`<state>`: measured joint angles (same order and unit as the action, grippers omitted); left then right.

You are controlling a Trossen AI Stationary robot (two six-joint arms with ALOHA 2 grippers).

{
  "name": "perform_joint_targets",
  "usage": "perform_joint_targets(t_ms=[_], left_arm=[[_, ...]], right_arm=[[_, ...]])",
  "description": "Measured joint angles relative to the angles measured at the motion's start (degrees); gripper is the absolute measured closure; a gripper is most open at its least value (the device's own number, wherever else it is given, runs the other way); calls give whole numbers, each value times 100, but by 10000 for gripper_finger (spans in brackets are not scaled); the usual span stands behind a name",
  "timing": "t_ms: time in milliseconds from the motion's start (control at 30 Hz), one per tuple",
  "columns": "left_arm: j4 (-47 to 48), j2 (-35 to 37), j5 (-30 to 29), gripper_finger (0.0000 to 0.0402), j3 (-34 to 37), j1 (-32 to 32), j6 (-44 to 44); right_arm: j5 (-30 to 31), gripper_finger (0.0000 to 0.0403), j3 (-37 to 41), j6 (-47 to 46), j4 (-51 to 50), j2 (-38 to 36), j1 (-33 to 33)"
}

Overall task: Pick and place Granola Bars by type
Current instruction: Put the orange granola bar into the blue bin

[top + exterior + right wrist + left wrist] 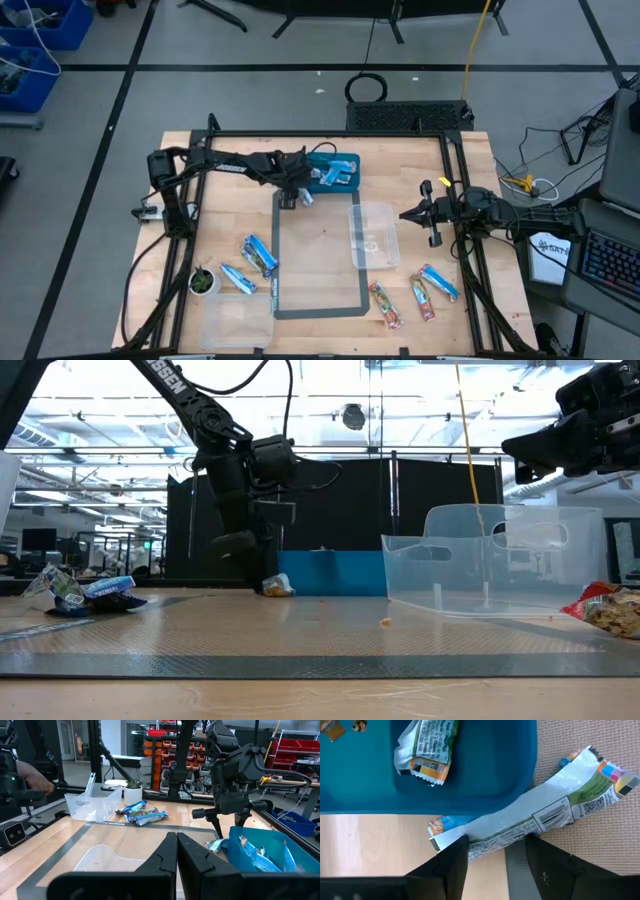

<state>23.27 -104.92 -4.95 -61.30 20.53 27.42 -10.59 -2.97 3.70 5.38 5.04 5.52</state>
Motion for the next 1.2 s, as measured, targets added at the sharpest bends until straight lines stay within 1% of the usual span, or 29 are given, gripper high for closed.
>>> perform_joint_targets(t_ms=[100, 167, 233, 400, 433, 467, 667, 767, 933, 1033, 1100, 1200], left_arm=[[2, 0, 3, 215, 0, 2, 28], [2, 0, -4, 238, 0, 2, 68], [2, 0, -4, 271, -2, 2, 89], [108, 3, 0, 374, -13, 49, 86], [189, 11, 0, 387, -15, 59, 65], [287, 14, 2, 392, -17, 74, 38], [997, 258, -33, 398, -3, 58, -140], [1165, 576, -16, 399, 11, -33, -229], [1099, 1190, -46, 400, 4, -199, -269], [880, 1470, -16, 399, 2, -289, -345], [819, 1496, 86, 393, 0, -339, -518], [851, 1414, 284, 367, 4, -385, -407]], right_arm=[[0, 399, 0, 0, 0, 0, 0], [0, 398, 0, 1, -1, 0, -2], [0, 399, -2, 1, 0, 0, -1], [0, 399, 0, 1, -1, 0, 0], [0, 399, -1, 1, -1, 0, -1], [0, 399, 0, 2, -1, 0, -2], [0, 399, -1, 1, 0, 0, -1], [0, 399, 0, 2, 0, 0, 0], [0, 399, 0, 2, 0, 2, -2], [0, 399, 0, 2, 3, 2, 0], [0, 399, 0, 0, 5, 2, -2], [0, 399, -1, 1, 3, 2, 0]])
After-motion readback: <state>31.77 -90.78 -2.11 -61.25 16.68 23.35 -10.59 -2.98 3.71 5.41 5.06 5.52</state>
